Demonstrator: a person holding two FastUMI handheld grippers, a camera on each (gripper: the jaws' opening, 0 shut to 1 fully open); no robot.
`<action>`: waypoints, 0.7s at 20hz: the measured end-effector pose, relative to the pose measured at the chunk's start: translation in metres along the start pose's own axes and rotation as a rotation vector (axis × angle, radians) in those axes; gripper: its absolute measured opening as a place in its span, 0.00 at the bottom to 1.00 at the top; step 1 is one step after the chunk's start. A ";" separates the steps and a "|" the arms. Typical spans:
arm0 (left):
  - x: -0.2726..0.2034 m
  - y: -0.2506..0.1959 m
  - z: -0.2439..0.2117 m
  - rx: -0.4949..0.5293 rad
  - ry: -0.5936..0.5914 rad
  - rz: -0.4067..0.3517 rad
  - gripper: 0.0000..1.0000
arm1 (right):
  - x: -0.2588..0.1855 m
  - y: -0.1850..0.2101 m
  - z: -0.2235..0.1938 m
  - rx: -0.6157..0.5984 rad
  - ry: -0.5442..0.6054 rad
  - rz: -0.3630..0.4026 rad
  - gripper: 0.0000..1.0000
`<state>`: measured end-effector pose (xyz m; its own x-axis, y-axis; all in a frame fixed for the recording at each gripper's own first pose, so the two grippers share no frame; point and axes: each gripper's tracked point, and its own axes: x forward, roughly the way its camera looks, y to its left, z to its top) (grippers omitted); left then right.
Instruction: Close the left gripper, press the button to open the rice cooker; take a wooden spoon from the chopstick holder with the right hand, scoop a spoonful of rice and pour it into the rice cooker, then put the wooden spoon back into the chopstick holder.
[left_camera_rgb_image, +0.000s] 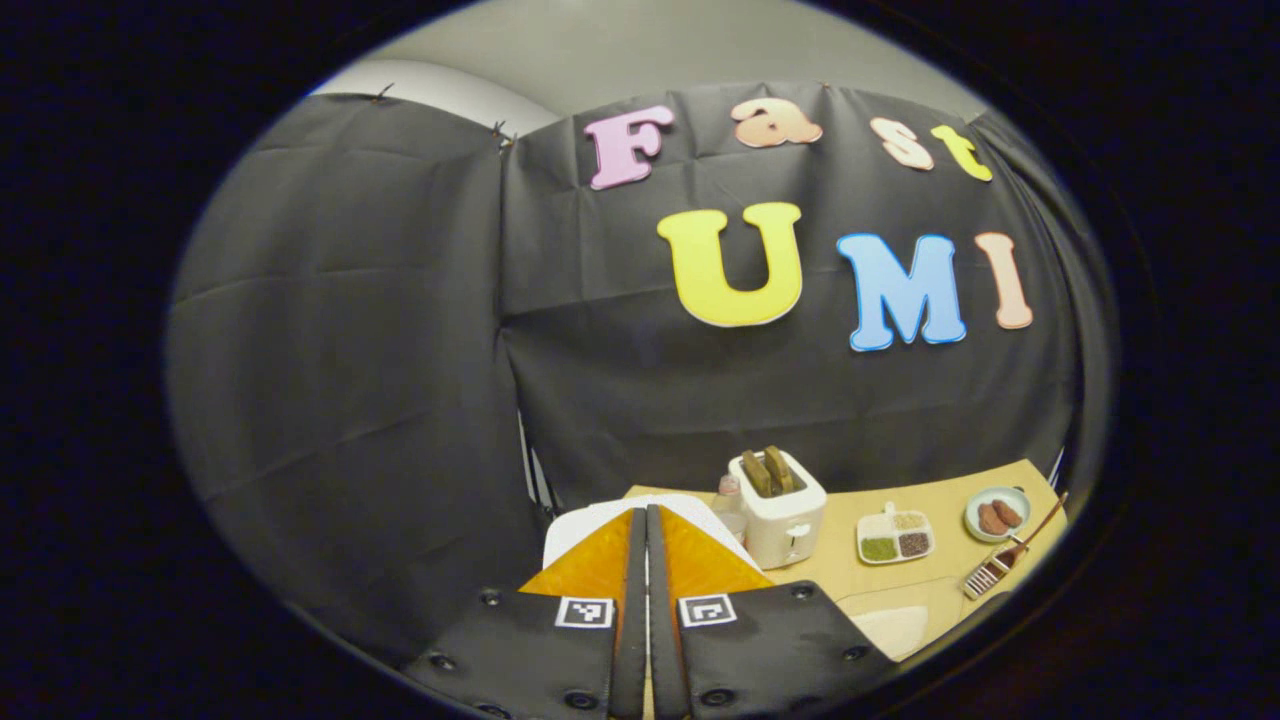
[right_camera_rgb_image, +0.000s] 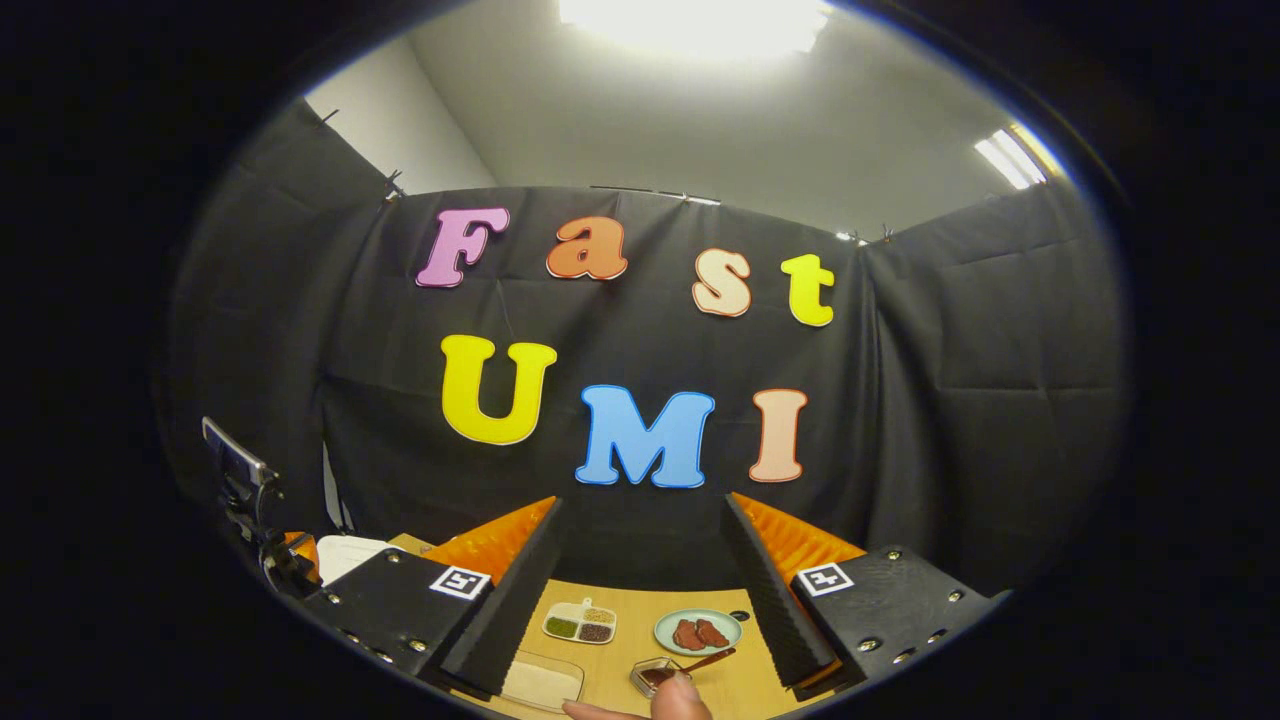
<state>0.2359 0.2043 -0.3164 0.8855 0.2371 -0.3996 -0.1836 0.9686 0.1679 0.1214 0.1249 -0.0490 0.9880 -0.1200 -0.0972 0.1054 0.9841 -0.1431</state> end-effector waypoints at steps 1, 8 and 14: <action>0.012 -0.001 -0.010 -0.015 0.031 -0.013 0.10 | 0.001 0.001 -0.002 -0.011 0.009 -0.009 0.94; 0.077 -0.001 -0.091 -0.053 0.226 -0.002 0.09 | 0.009 0.001 -0.010 -0.073 0.044 -0.060 0.95; 0.092 -0.006 -0.140 -0.076 0.368 0.025 0.09 | 0.015 0.004 -0.011 -0.121 0.049 -0.068 0.95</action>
<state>0.2590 0.2308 -0.4810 0.6703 0.2584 -0.6957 -0.2463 0.9617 0.1199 0.1349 0.1259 -0.0619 0.9721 -0.1950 -0.1304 0.1547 0.9508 -0.2686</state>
